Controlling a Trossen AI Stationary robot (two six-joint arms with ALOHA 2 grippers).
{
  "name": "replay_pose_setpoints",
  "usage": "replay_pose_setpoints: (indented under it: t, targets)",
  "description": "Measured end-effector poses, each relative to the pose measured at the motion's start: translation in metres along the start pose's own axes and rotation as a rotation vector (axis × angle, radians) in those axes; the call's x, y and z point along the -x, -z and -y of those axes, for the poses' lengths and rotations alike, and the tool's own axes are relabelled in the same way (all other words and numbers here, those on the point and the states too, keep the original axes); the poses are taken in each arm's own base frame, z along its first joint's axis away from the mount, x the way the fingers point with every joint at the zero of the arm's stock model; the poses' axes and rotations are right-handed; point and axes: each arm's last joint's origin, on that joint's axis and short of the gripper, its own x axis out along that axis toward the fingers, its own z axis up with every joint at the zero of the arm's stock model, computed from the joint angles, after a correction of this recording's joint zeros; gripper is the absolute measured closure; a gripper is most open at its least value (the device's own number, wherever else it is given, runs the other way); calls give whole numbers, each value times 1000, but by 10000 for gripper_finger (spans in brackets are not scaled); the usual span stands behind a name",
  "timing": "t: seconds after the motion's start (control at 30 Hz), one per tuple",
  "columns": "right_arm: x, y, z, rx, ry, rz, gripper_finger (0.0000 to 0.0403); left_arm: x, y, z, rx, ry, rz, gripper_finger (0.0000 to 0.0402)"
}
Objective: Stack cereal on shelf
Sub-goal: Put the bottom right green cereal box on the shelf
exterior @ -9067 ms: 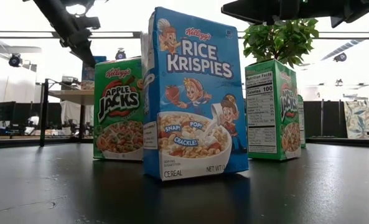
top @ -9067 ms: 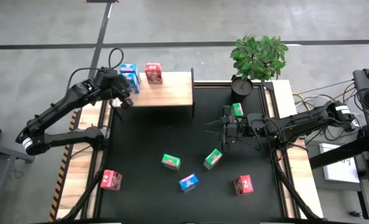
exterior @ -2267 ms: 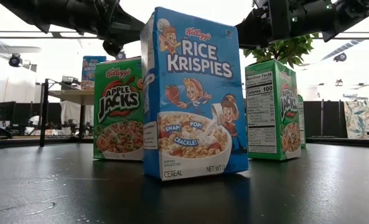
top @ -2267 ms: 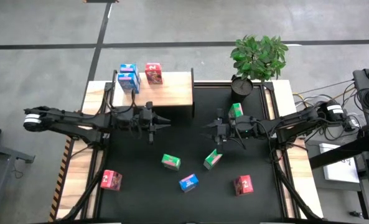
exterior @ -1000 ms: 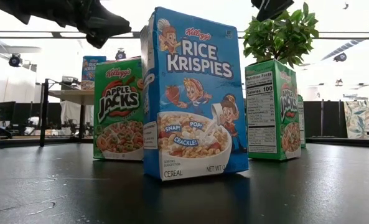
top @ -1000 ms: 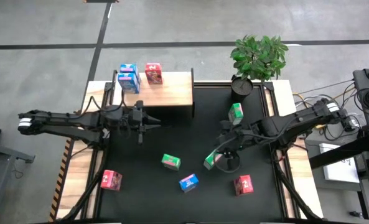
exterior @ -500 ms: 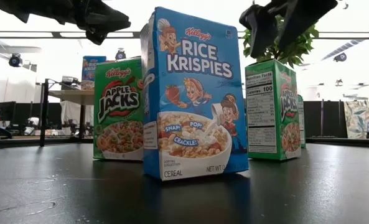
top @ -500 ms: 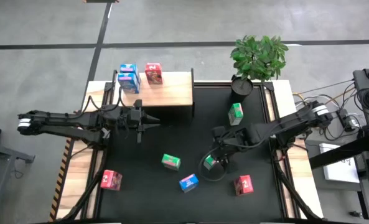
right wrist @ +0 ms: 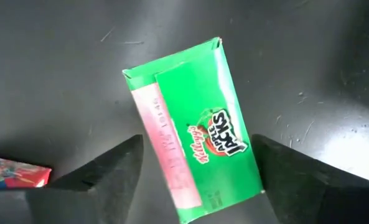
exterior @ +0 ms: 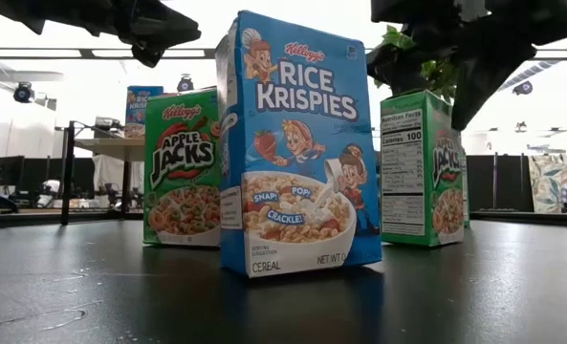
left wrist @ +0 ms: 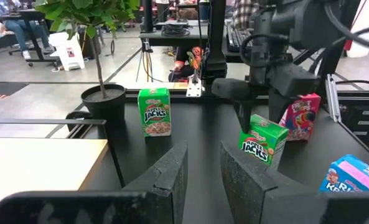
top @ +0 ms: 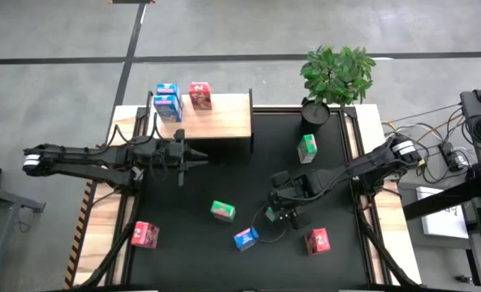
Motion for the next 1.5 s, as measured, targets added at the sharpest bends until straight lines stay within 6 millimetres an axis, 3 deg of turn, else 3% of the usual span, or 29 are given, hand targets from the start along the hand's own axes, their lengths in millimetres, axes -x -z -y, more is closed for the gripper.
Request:
replay_pose_setpoints:
  t: [0.43, 0.63, 0.8, 0.9, 1.07, 1.2, 1.33, 1.5]
  targets:
    - [1, -1, 0, 2, 2, 6, 216, 0, 0, 0, 7, 0, 2, 326]
    - [28, -19, 15, -117, 45, 108, 231, -3, 1, 0, 7, -1, -4, 326]
    - [72, -35, 45, -193, 98, 225, 243, -4, 0, 0, 5, -1, 11, 326]
    - [104, -40, 75, -247, 155, 322, 251, -4, -3, 0, 6, -1, 38, 326]
    - [155, -33, 130, -354, 289, 467, 260, -4, -7, 0, 39, -1, 86, 326]
    - [180, -24, 164, -426, 357, 555, 263, -4, -7, 0, 44, -1, 85, 326]
    - [184, -25, 190, -430, 362, 596, 264, -4, -8, 0, 45, -1, 90, 326]
    - [168, -41, 217, -386, 387, 571, 264, -4, -8, 0, 37, -1, 91, 326]
